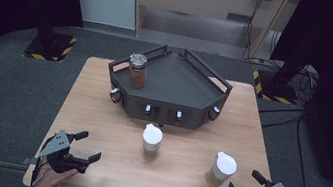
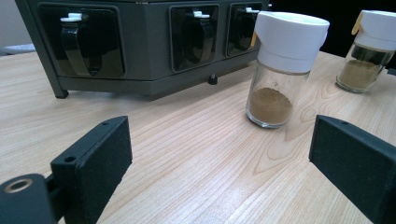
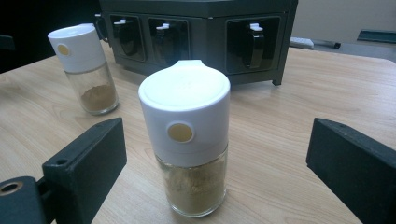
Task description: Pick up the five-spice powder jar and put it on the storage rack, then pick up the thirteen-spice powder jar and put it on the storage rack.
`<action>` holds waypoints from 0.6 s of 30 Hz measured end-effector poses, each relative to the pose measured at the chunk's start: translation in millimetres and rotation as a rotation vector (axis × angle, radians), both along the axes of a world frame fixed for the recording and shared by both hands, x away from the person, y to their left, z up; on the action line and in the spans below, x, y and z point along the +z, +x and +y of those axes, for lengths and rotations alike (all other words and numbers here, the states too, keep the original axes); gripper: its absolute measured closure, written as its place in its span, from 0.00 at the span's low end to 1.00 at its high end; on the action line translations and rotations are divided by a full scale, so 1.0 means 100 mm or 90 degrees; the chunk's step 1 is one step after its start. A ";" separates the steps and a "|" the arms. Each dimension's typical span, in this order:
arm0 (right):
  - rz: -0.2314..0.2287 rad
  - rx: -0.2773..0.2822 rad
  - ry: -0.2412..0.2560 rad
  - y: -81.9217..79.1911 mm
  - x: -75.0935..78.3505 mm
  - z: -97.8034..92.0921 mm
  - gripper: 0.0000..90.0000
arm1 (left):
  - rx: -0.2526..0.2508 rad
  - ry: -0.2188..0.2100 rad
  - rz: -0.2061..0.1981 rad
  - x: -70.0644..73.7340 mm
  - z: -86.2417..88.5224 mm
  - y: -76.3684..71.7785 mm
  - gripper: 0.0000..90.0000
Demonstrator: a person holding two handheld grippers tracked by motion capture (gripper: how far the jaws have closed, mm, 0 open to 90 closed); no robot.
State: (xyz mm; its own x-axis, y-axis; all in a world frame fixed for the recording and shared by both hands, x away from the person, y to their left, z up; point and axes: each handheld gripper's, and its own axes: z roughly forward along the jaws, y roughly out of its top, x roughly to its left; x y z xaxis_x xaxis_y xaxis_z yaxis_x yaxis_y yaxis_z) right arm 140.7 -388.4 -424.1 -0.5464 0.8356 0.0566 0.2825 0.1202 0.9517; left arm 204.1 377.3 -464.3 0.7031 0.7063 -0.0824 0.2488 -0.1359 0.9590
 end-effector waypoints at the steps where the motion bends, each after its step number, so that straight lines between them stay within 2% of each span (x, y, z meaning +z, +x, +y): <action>1: -0.001 -0.002 0.000 0.00 0.00 0.00 0.05 | -0.001 -0.002 -0.002 0.00 0.00 0.00 0.05; 9: -0.003 -0.018 0.003 -0.04 0.00 0.01 0.04 | -0.004 0.003 -0.001 0.00 -0.01 0.02 0.05; 18: 0.000 -0.006 0.000 -0.02 0.00 0.02 0.03 | -0.007 0.001 0.000 0.00 -0.01 0.02 0.05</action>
State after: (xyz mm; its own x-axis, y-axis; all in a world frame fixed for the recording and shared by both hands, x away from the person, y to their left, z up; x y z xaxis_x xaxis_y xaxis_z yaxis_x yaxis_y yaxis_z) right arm 138.9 -386.2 -423.8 -0.5390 0.8403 0.0571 0.2836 0.1172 0.9517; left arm 206.5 376.6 -464.5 0.7106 0.6989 -0.0813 0.2469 -0.1395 0.9589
